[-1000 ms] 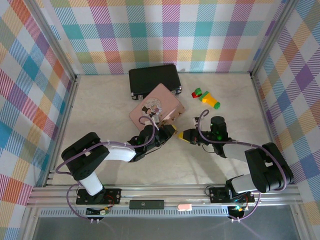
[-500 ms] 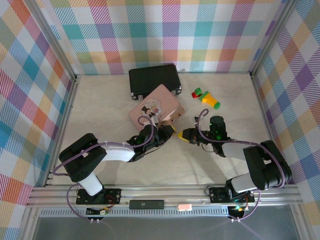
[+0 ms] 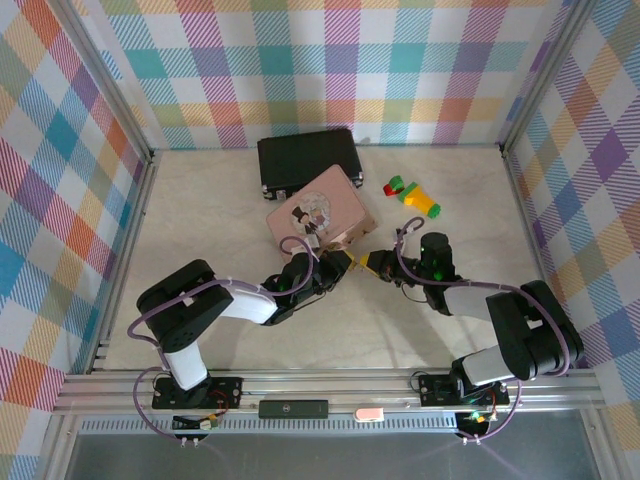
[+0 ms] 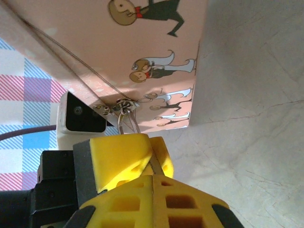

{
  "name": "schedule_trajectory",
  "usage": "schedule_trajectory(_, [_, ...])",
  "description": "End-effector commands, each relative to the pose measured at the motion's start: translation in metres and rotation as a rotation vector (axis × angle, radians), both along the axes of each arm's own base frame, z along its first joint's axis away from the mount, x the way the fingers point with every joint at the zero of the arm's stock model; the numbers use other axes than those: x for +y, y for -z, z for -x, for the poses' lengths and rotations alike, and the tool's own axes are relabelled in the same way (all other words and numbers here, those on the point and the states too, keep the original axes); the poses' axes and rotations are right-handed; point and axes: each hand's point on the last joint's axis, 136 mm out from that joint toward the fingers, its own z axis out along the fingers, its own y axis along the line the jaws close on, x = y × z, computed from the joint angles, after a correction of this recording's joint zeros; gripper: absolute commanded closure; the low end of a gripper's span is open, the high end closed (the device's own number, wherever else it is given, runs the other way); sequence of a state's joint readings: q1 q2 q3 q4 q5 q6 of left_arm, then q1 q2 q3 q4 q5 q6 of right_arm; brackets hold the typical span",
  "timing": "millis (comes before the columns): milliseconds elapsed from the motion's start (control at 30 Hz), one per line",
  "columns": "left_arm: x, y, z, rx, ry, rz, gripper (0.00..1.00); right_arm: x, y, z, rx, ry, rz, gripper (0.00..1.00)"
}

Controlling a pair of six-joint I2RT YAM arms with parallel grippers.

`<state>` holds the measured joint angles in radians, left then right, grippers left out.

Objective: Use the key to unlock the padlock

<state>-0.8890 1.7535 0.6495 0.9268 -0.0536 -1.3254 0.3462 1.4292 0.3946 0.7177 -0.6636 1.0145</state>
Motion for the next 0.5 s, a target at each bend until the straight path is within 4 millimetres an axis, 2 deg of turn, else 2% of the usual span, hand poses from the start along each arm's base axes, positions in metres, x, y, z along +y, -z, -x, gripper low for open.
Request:
schedule_trajectory(0, [-0.022,-0.061,0.011,-0.075,0.047,0.240,1.00,0.001,0.007,0.009,0.019,0.019,0.014,1.00])
schedule_trajectory(233, [-0.013,-0.052,0.001,-0.058,-0.033,0.169,1.00,-0.011,0.008,0.015,0.034,0.065,0.038,1.00])
schedule_trajectory(333, [-0.008,-0.037,-0.002,-0.028,-0.054,0.052,1.00,-0.021,0.012,0.021,0.050,0.081,0.093,1.00])
schedule_trajectory(467, [0.009,-0.016,-0.001,0.030,-0.104,-0.109,1.00,-0.038,0.009,0.022,0.047,0.098,0.119,1.00])
